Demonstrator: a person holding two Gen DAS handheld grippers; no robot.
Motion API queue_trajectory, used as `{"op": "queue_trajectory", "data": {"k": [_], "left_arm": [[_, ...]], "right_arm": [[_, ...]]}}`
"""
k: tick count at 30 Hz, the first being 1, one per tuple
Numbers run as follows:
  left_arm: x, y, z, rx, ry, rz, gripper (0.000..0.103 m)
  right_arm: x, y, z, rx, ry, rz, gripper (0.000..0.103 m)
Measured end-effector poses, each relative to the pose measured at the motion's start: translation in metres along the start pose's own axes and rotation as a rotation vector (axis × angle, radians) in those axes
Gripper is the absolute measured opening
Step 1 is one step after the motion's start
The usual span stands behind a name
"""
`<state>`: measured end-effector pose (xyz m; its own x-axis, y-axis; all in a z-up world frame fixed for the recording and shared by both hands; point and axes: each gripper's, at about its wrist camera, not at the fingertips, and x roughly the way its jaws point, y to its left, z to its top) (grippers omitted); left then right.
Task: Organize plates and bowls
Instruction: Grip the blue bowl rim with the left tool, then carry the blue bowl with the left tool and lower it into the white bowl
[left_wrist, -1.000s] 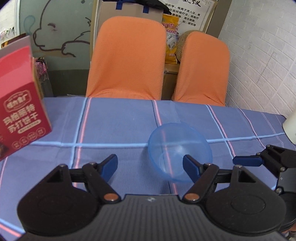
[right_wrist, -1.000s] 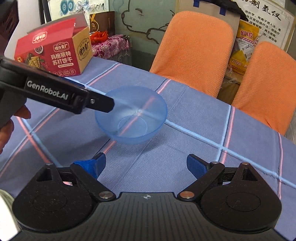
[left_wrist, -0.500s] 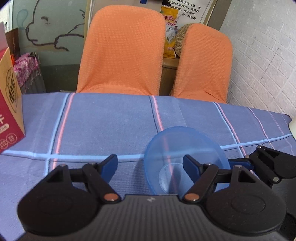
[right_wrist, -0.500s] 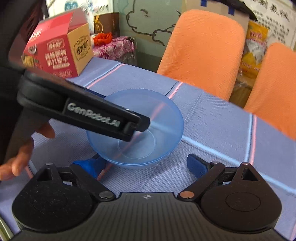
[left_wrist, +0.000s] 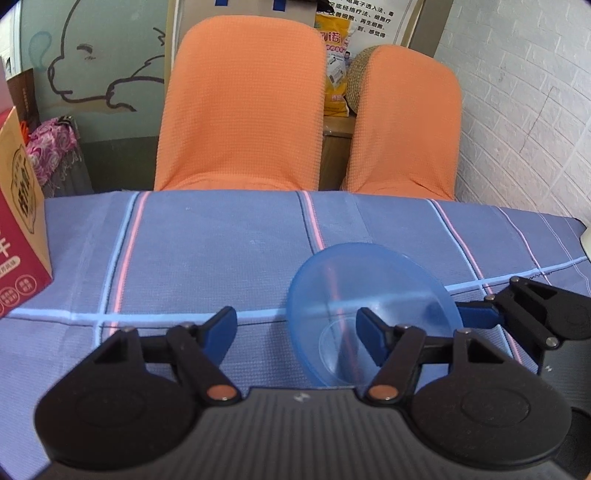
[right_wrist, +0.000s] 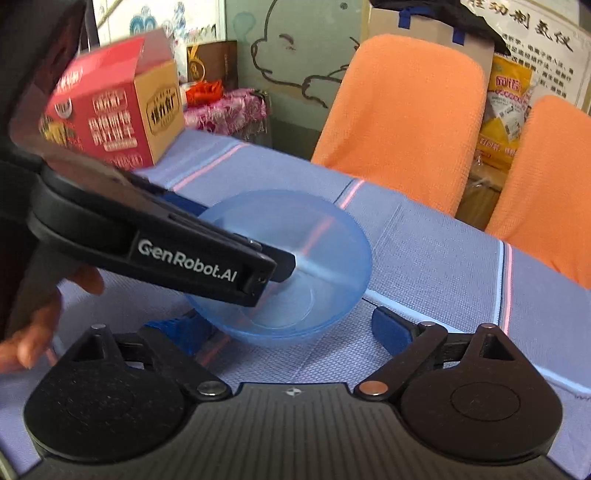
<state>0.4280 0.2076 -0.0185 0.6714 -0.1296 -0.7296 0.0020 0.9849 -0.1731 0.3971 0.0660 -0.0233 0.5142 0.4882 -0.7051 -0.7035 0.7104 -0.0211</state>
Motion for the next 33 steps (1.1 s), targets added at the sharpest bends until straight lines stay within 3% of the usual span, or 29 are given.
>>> {"op": "queue_trajectory", "data": {"k": [2, 6, 8, 10, 11, 18, 24, 28, 33], "left_arm": [[0.000, -0.001, -0.001, 0.010, -0.002, 0.008, 0.068], [0.001, -0.002, 0.001, 0.003, -0.003, 0.016, 0.062], [0.002, -0.004, 0.002, 0.007, -0.005, 0.014, 0.045], [0.001, -0.006, 0.002, 0.013, 0.002, 0.003, 0.039], [0.001, -0.008, 0.001, 0.018, 0.006, -0.005, 0.026], [-0.021, -0.019, -0.002, 0.012, -0.008, -0.034, 0.026], [-0.072, -0.053, -0.016, 0.030, -0.046, -0.062, 0.026], [-0.115, -0.091, -0.035, 0.062, -0.053, -0.089, 0.026], [-0.165, -0.153, -0.083, 0.138, -0.066, -0.126, 0.026]], "right_arm": [[0.000, -0.003, -0.002, 0.011, -0.007, 0.007, 0.079], [0.001, -0.001, 0.000, -0.008, -0.021, 0.007, 0.069], [0.001, 0.000, 0.003, -0.020, -0.025, 0.017, 0.064], [-0.001, 0.002, 0.004, -0.033, -0.041, 0.016, 0.063], [-0.002, 0.003, 0.005, -0.035, -0.045, 0.019, 0.064], [-0.030, 0.009, 0.000, -0.061, -0.080, -0.001, 0.064], [-0.091, 0.019, -0.014, -0.080, -0.116, -0.032, 0.064], [-0.147, 0.024, -0.041, -0.083, -0.135, -0.055, 0.064], [-0.211, 0.037, -0.090, -0.073, -0.120, -0.097, 0.064]]}}
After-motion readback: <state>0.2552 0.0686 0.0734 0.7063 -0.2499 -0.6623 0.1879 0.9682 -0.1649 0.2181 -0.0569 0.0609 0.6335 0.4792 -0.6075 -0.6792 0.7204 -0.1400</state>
